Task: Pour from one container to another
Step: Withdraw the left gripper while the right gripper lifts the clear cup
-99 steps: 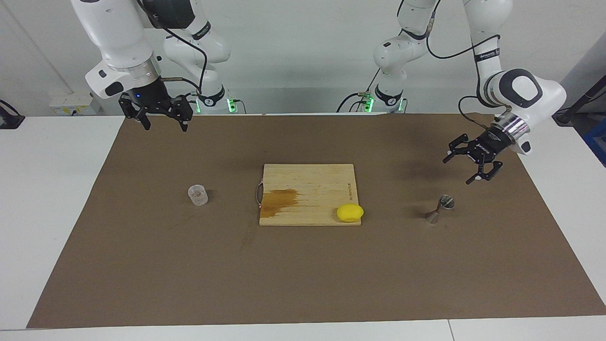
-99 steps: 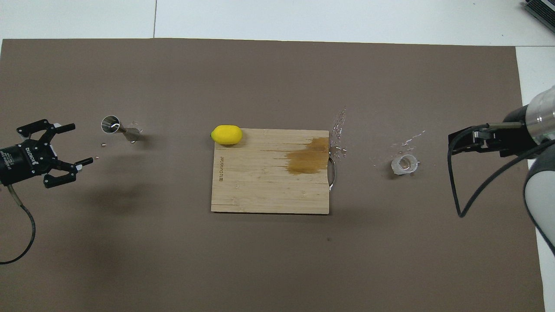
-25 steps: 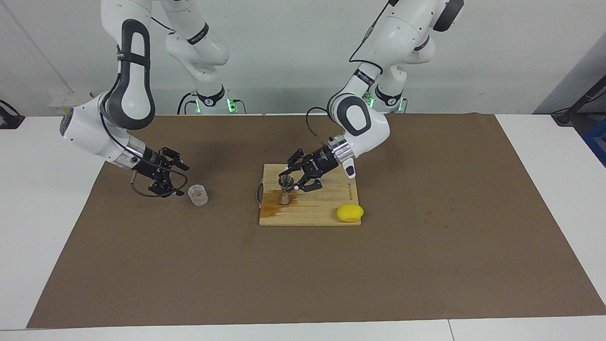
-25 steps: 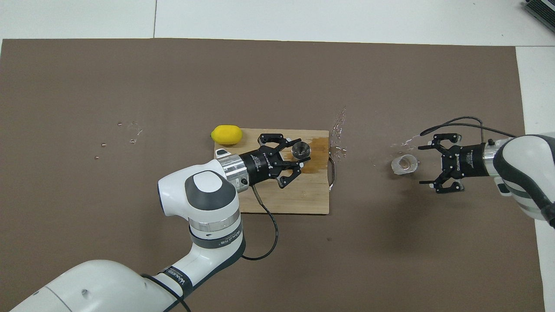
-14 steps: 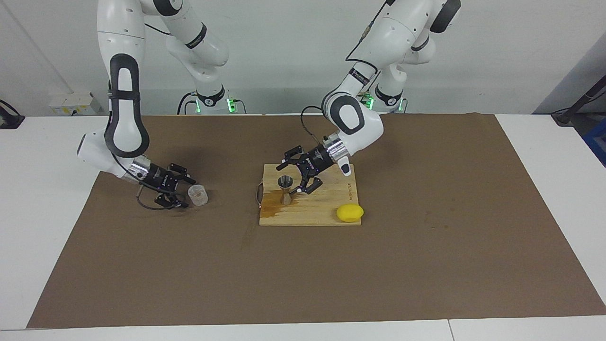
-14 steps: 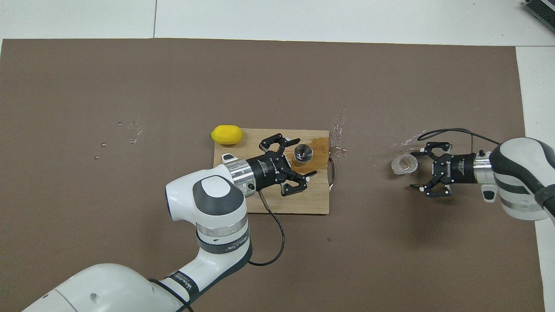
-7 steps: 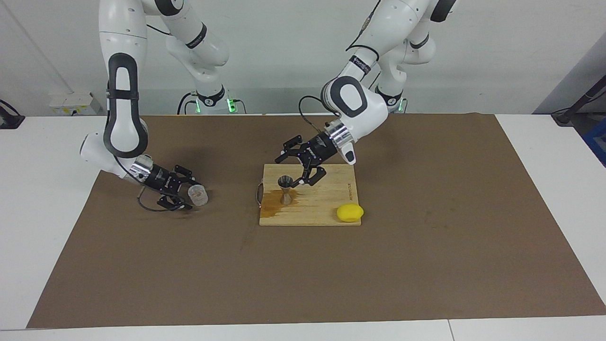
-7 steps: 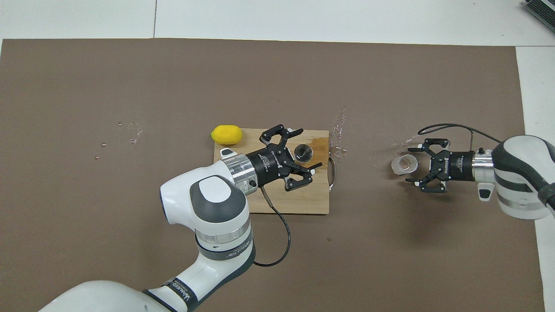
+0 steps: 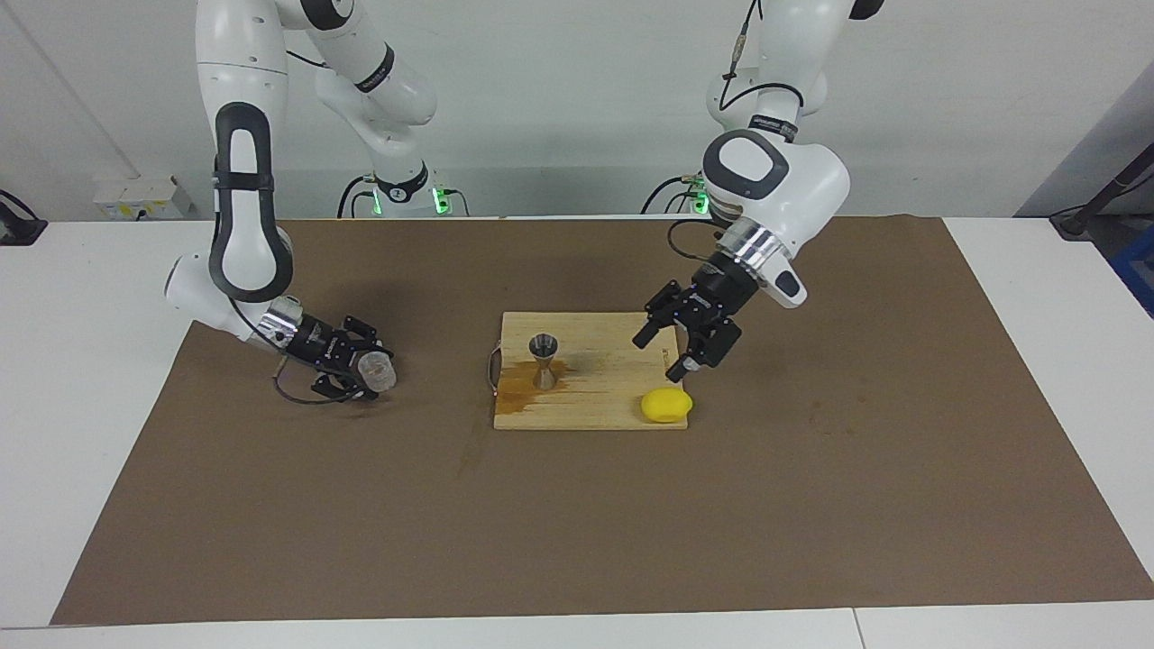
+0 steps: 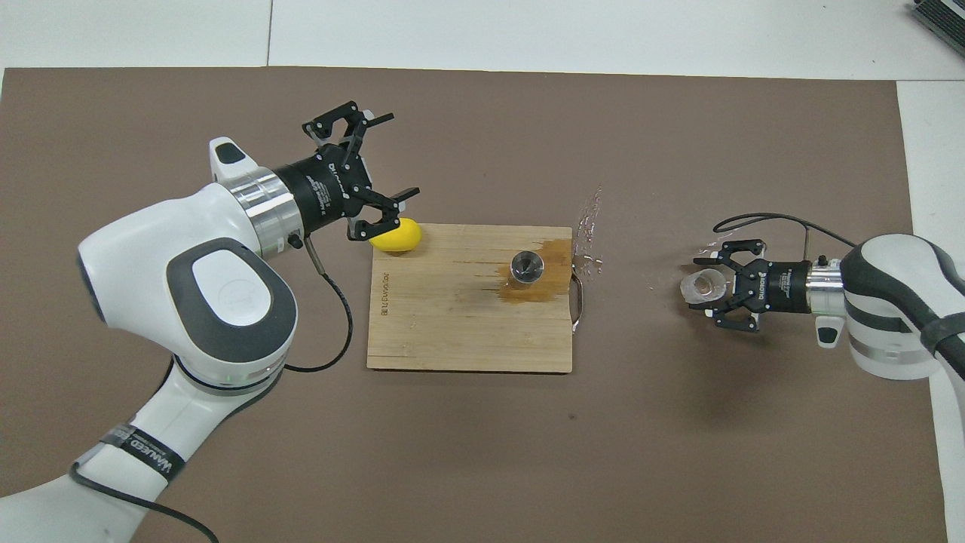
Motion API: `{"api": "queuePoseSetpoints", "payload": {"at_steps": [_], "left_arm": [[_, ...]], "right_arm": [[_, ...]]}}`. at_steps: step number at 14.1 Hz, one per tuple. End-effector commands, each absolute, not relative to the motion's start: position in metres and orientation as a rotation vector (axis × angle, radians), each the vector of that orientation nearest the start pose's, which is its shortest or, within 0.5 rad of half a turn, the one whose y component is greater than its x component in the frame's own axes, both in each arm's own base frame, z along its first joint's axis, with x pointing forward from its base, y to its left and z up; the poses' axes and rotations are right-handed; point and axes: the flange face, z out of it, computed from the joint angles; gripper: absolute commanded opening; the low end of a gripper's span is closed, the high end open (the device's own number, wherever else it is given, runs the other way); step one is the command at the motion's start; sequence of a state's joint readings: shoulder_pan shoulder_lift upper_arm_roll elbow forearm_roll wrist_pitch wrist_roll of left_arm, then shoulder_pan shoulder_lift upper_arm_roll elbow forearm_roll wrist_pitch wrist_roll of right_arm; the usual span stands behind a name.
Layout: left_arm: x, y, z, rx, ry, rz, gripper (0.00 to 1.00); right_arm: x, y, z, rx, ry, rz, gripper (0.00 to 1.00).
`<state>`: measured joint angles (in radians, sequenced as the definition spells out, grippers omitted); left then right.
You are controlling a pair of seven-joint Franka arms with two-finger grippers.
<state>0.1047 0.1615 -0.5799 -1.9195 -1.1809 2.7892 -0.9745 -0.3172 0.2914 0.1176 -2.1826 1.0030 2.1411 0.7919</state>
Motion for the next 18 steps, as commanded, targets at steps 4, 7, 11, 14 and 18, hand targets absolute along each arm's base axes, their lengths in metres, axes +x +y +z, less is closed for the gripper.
{"api": "queuePoseSetpoints", "payload": {"at_steps": [4, 7, 11, 14, 18], "left_arm": [[0.595, -0.132, 0.535, 1.545, 1.482, 0.157, 1.00], [0.601, -0.088, 0.544, 1.526, 1.515, 0.228, 1.00], [0.605, -0.077, 0.545, 1.793, 1.434, 0.308, 1.00], [0.599, -0.088, 0.537, 2.114, 1.326, 0.340, 1.00], [0.587, -0.099, 0.528, 2.535, 1.160, 0.360, 1.00]], "right_arm": [[0.527, -0.078, 0.247, -1.571, 1.806, 0.638, 0.00], [0.533, -0.072, 0.261, -1.570, 1.808, 0.624, 0.00], [0.546, -0.028, 0.295, -1.577, 1.840, 0.631, 0.00], [0.563, 0.013, 0.322, -1.616, 1.877, 0.646, 0.00], [0.584, 0.058, 0.360, -1.666, 1.970, 0.616, 0.00]]}}
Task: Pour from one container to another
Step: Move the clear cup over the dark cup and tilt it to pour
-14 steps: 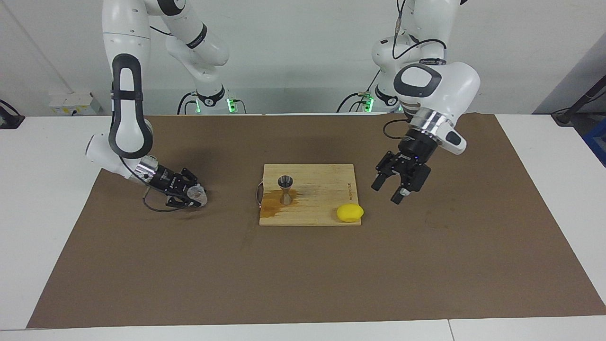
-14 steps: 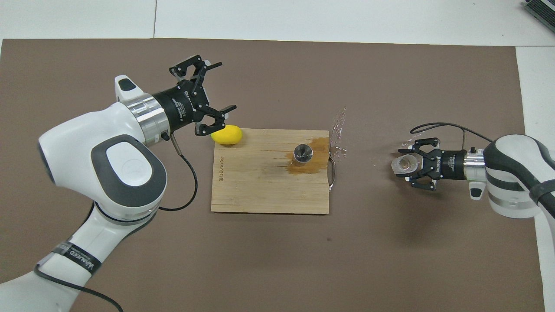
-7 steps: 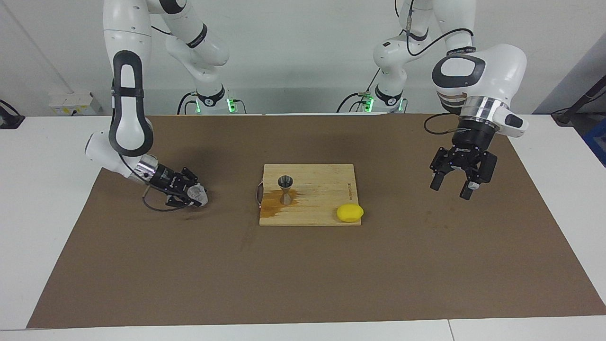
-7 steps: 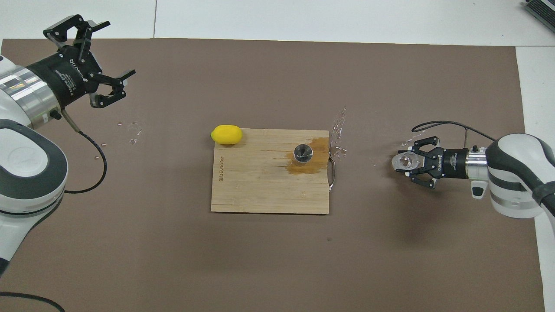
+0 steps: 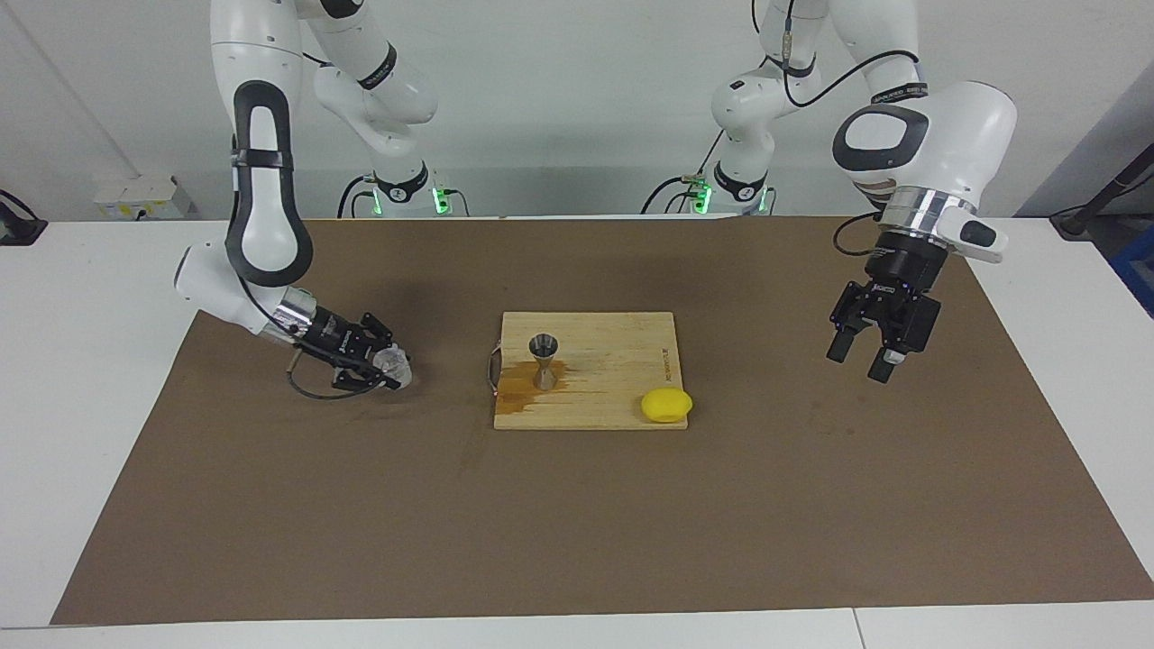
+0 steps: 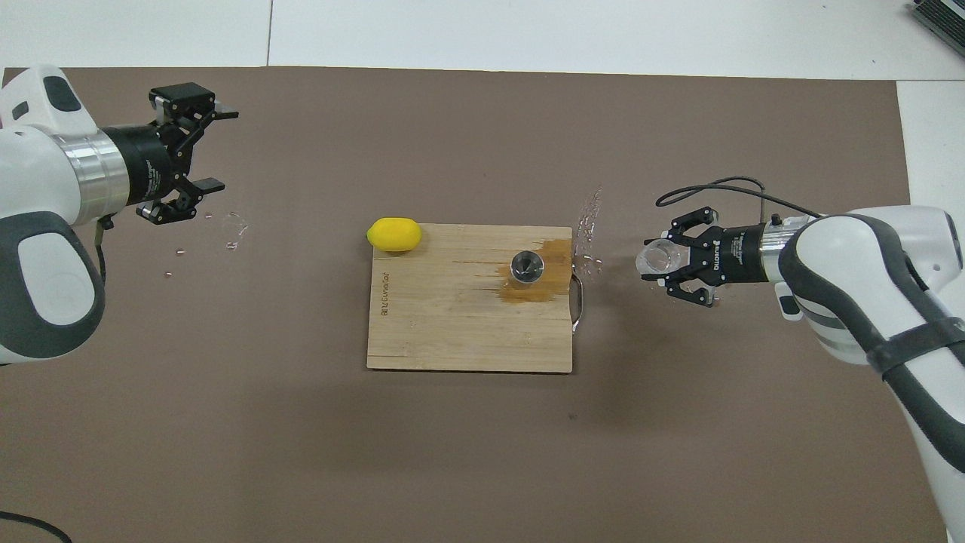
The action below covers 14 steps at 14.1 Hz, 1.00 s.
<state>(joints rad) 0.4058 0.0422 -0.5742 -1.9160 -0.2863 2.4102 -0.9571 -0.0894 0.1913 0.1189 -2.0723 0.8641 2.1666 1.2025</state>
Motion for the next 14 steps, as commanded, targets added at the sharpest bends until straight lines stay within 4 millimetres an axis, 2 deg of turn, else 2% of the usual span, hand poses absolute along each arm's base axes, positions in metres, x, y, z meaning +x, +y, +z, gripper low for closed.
{"api": "queuePoseSetpoints", "payload": {"at_steps": [1, 5, 8, 10, 12, 14], "left_arm": [[0.585, -0.093, 0.527, -3.118, -1.305, -0.429, 1.00], [0.576, -0.060, 0.534, -3.199, -0.726, -0.299, 1.00], [0.569, -0.053, 0.532, -3.209, -0.296, -0.203, 1.00], [0.568, -0.052, 0.553, -3.154, 0.008, -0.123, 1.00], [0.563, -0.049, 0.577, -3.147, 0.167, -0.034, 1.00], [0.551, -0.049, 0.584, -3.138, 0.233, 0.048, 1.00]], "right_arm": [[0.586, 0.073, 0.367, -1.683, 1.985, 0.612, 0.00], [0.596, 0.135, 0.397, -1.811, 2.026, 0.521, 0.00], [0.599, 0.173, 0.411, -1.885, 2.053, 0.438, 0.00], [0.596, 0.199, 0.418, -1.929, 2.067, 0.386, 0.00], [0.596, 0.214, 0.422, -1.952, 2.086, 0.335, 0.00], [0.592, 0.231, 0.425, -2.022, 2.072, 0.256, 0.00]]}}
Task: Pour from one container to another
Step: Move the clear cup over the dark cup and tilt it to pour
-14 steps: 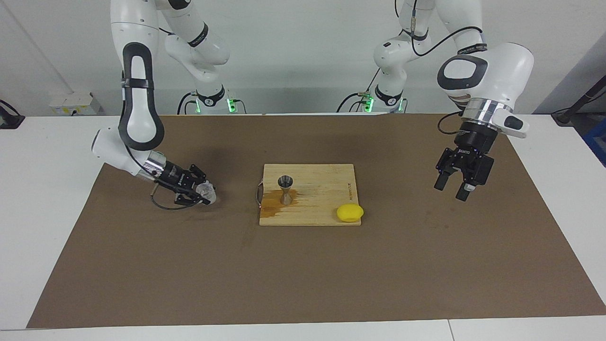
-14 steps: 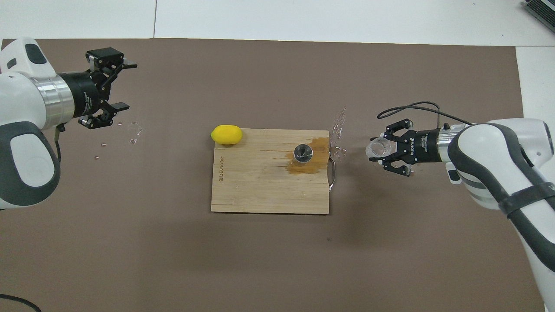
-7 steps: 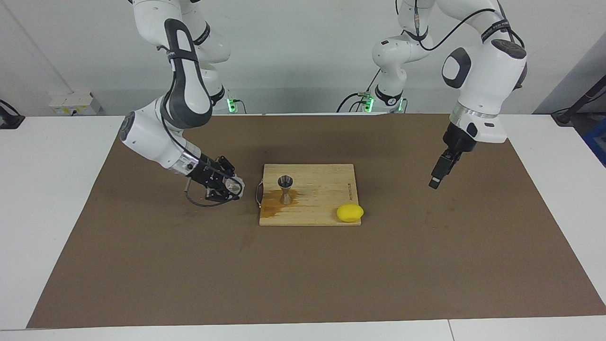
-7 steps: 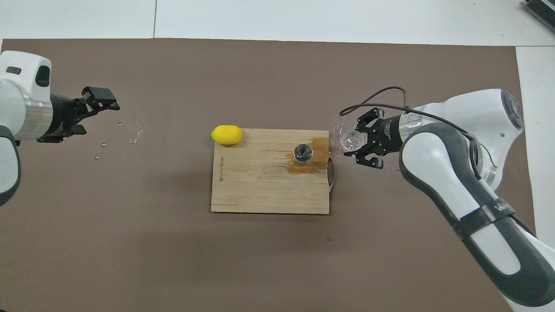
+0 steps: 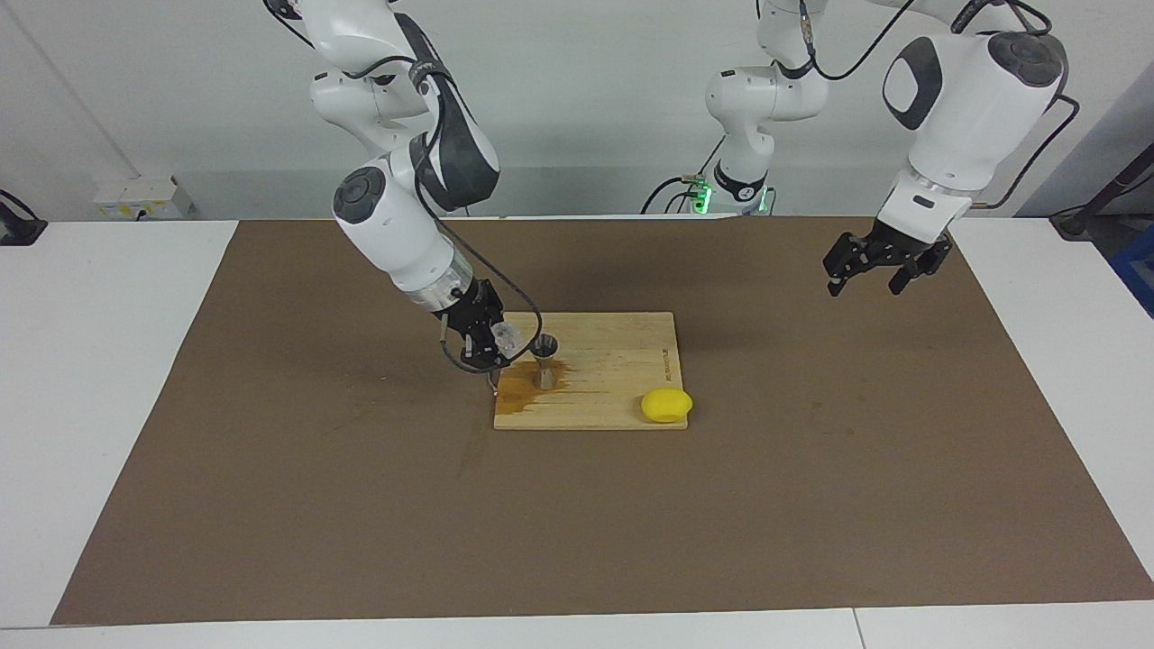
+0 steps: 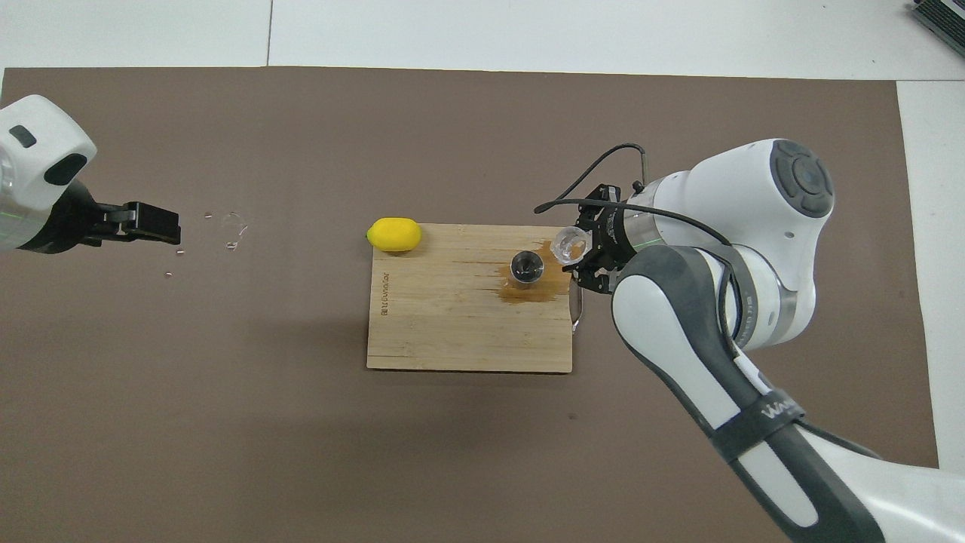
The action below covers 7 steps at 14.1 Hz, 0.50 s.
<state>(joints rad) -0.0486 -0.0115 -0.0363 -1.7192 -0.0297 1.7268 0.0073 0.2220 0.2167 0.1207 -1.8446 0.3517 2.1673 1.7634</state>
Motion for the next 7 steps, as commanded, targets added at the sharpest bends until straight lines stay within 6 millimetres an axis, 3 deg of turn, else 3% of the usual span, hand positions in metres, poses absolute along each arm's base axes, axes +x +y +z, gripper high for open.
{"api": "queuePoseSetpoints", "payload": {"at_steps": [1, 3, 6, 7], "left_arm": [[0.546, -0.047, 0.596, -3.135, 0.238, 0.079, 1.00], [0.542, -0.045, 0.628, -3.111, 0.247, 0.098, 1.00], [0.537, -0.038, 0.623, -3.129, 0.204, 0.094, 1.00], [0.537, -0.038, 0.624, -3.128, 0.204, 0.084, 1.00]], "right_arm": [[0.591, 0.236, 0.426, -2.051, 2.077, 0.205, 0.00], [0.589, 0.248, 0.429, -2.091, 2.064, 0.117, 0.00], [0.591, 0.249, 0.428, -2.093, 2.066, 0.072, 0.00], [0.586, 0.261, 0.428, -2.136, 2.037, 0.049, 0.00]]}}
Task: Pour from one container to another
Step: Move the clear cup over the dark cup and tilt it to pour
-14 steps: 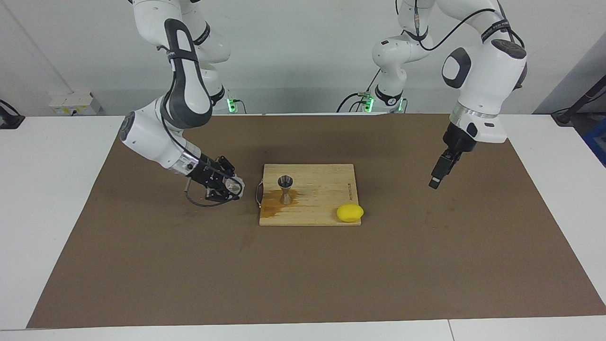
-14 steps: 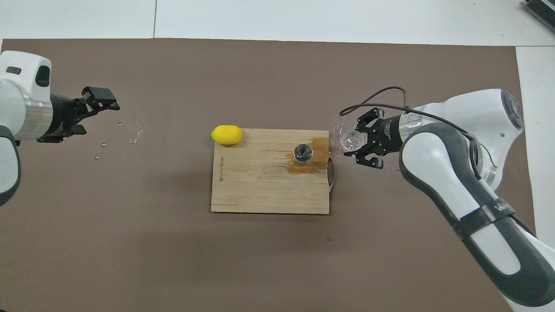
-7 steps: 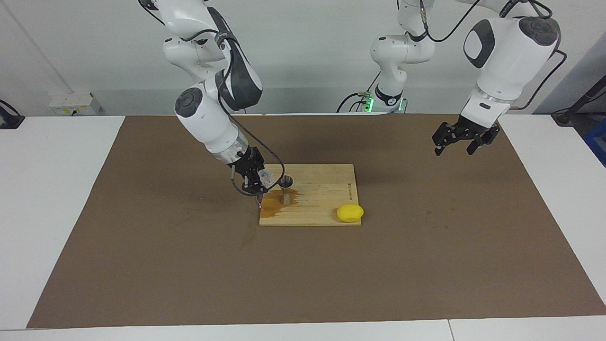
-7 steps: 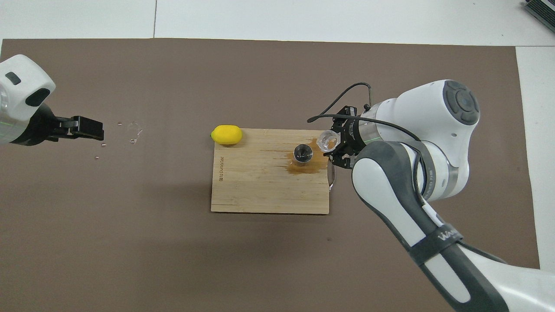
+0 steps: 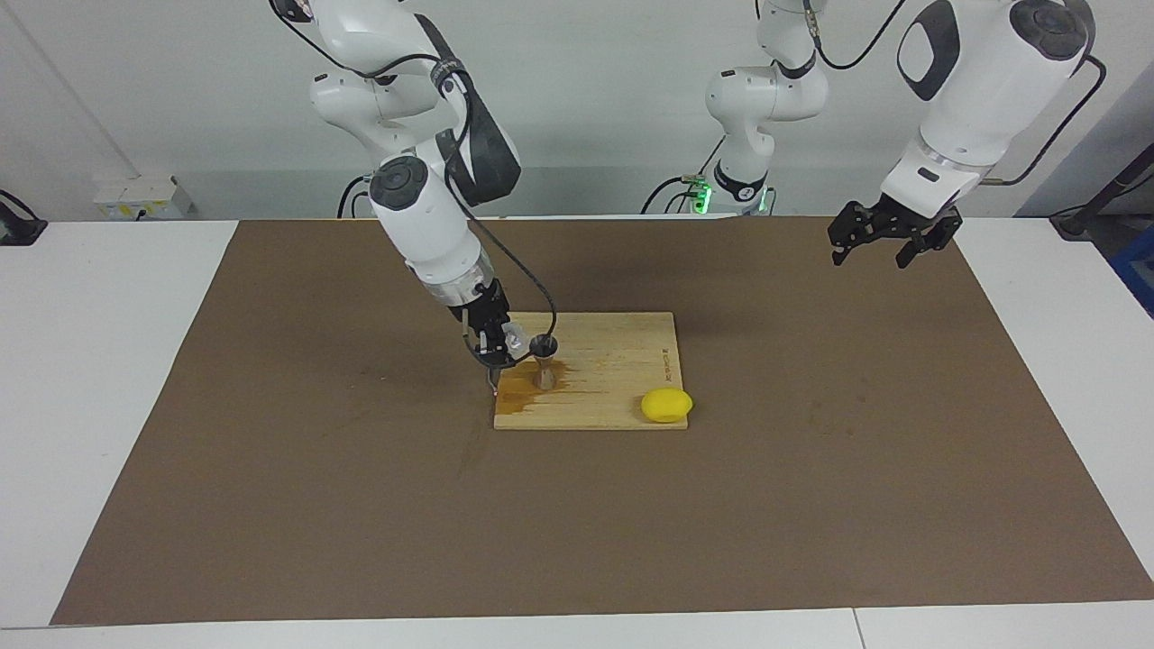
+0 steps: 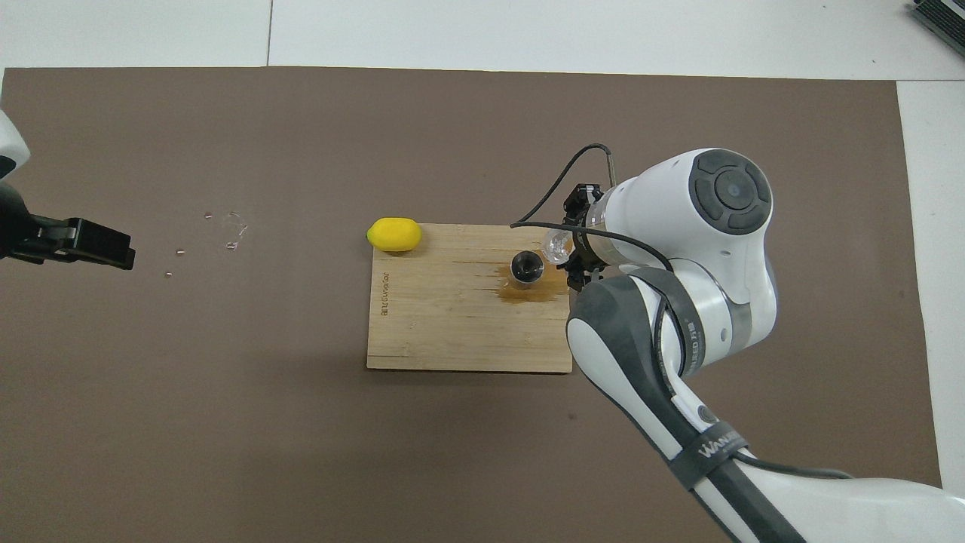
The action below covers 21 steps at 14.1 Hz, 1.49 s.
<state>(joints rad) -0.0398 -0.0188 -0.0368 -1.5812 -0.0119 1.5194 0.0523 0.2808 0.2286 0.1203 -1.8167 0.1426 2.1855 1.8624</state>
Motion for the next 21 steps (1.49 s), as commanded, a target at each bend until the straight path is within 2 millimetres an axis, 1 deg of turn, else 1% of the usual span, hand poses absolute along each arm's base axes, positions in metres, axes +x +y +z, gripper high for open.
{"api": "queuePoseSetpoints", "payload": {"at_steps": [1, 3, 4, 5, 6, 7, 8, 10, 11, 12, 14, 18, 19, 21], "left_arm": [[0.537, -0.038, 0.623, -3.128, 0.202, 0.082, 1.00], [0.542, -0.043, 0.626, -3.121, 0.225, 0.019, 1.00], [0.544, -0.037, 0.628, -3.132, 0.209, 0.017, 1.00], [0.543, -0.036, 0.629, -3.140, 0.196, 0.048, 1.00], [0.543, -0.039, 0.635, -3.164, 0.200, 0.087, 1.00], [0.544, -0.040, 0.639, -3.174, 0.195, 0.078, 1.00], [0.542, -0.037, 0.642, -3.177, 0.176, 0.062, 1.00], [0.539, -0.029, 0.640, -3.178, 0.151, 0.071, 1.00], [0.534, -0.029, 0.640, -3.178, 0.151, 0.076, 1.00], [0.533, -0.029, 0.641, -3.174, 0.177, 0.065, 1.00], [0.533, -0.036, 0.645, -3.162, 0.195, 0.073, 1.00], [0.532, -0.030, 0.643, -3.167, 0.164, 0.066, 1.00], [0.531, -0.033, 0.642, -3.166, 0.171, 0.075, 1.00], [0.531, -0.035, 0.642, -3.166, 0.176, 0.073, 1.00]], "right_arm": [[0.583, 0.268, 0.428, -2.178, 2.010, 0.009, 0.00], [0.581, 0.271, 0.427, -2.209, 2.002, -0.040, 0.00], [0.580, 0.272, 0.428, -2.241, 1.988, -0.079, 0.00], [0.573, 0.285, 0.427, -2.290, 1.950, -0.115, 0.00], [0.571, 0.289, 0.427, -2.304, 1.943, -0.136, 0.00], [0.570, 0.290, 0.428, -2.322, 1.930, -0.169, 0.00], [0.569, 0.290, 0.428, -2.351, 1.915, -0.212, 0.00], [0.561, 0.300, 0.427, -2.419, 1.878, -0.267, 0.00], [0.561, 0.300, 0.427, -2.447, 1.862, -0.308, 0.00], [0.560, 0.301, 0.428, -2.457, 1.852, -0.324, 0.00], [0.559, 0.302, 0.428, -2.464, 1.854, -0.323, 0.00], [0.559, 0.304, 0.429, -2.407, 1.910, -0.293, 0.00], [0.560, 0.305, 0.432, -2.371, 1.937, -0.265, 0.00], [0.563, 0.301, 0.435, -2.279, 1.995, -0.139, 0.00]]}}
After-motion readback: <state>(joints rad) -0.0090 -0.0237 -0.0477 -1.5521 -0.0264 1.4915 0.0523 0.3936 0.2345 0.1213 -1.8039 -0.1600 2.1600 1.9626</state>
